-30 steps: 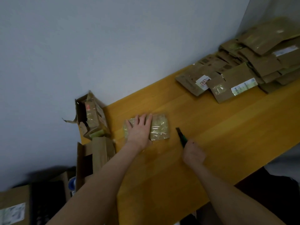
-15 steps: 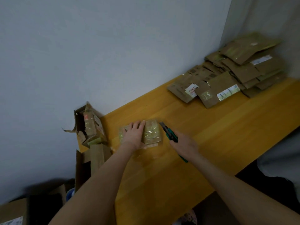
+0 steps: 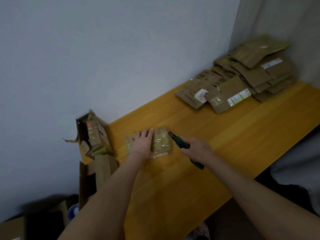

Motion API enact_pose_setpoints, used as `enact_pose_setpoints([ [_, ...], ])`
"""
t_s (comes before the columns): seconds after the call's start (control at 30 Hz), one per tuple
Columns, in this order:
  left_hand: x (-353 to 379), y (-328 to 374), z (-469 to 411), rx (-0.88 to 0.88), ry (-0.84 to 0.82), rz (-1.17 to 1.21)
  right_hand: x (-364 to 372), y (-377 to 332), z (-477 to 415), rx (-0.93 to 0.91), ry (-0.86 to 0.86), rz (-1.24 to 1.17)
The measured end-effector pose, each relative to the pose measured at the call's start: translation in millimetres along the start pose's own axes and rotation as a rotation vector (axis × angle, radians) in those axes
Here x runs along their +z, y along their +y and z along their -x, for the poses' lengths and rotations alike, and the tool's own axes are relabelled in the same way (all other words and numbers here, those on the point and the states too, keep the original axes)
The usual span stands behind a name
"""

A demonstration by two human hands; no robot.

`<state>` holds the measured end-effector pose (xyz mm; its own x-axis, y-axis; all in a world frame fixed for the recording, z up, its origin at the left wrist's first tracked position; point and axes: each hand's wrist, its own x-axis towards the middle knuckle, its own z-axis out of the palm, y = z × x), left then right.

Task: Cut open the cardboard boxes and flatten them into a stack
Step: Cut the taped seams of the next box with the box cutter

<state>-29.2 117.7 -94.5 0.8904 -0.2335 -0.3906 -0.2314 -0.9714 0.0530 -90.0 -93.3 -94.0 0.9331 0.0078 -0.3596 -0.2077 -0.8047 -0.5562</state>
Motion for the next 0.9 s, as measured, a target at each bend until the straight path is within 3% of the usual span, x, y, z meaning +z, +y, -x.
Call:
enact_pose_setpoints([
  [0.9,-7.2,2.1,6.9,0.051,-0.005,-0.084,1.9,-6.2,29.0,0.029,-0.098,0.117],
])
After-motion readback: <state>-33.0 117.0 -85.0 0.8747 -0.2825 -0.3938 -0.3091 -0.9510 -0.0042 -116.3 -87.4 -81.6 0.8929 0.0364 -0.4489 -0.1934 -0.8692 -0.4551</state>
